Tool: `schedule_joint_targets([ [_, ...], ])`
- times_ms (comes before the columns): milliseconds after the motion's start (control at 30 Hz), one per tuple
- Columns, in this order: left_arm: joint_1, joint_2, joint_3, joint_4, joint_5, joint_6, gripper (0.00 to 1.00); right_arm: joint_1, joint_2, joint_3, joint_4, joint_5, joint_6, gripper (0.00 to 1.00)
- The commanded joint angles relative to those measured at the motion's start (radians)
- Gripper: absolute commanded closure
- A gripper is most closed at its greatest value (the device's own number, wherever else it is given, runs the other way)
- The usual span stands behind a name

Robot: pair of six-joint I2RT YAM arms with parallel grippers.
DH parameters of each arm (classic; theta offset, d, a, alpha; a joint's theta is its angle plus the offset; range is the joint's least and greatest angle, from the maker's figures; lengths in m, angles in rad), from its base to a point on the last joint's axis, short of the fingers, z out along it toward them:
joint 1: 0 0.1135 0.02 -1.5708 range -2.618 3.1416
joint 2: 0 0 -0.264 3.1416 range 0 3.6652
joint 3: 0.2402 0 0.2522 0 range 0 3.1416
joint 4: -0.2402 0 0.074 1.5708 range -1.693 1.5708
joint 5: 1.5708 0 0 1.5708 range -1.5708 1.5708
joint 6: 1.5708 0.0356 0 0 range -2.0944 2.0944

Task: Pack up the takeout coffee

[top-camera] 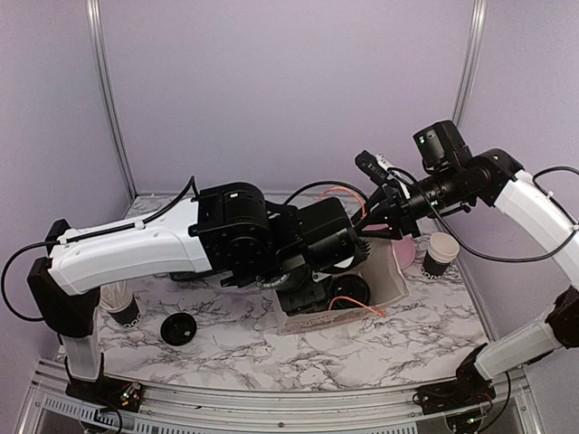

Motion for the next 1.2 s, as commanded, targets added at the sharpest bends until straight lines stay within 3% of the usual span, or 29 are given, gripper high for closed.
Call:
schedule_joint_targets([
  [0,-0.040,-0.042,-0.023,-0.067,-0.071,-0.016,0.55,-0.017,0.089,0.221,-0.247,-0.152,-0.214,0.61],
  [100,-0.062,-0.048,-0.035,-0.077,-0.086,-0.014,0.55,-0.042,0.120,0.305,-0.287,-0.147,-0.276,0.51],
  [200,-0.089,-0.056,-0.062,-0.083,-0.112,-0.003,0.55,-0.076,0.140,0.325,-0.232,-0.129,-0.282,0.49],
  [367,-0.121,-0.075,-0.110,-0.097,-0.176,0.004,0.55,-0.102,0.201,0.247,-0.023,-0.062,-0.201,0.49],
  [667,-0.154,-0.096,-0.155,-0.100,-0.181,-0.029,0.55,-0.107,0.419,0.153,0.207,0.067,-0.116,0.53],
  [800,-0.171,-0.092,-0.152,-0.096,-0.184,-0.028,0.54,-0.106,0.536,0.160,0.236,0.128,-0.092,0.56],
  [1167,-0.186,-0.080,-0.220,-0.020,-0.238,0.010,0.52,-0.094,0.739,0.158,0.183,0.113,-0.121,0.59],
])
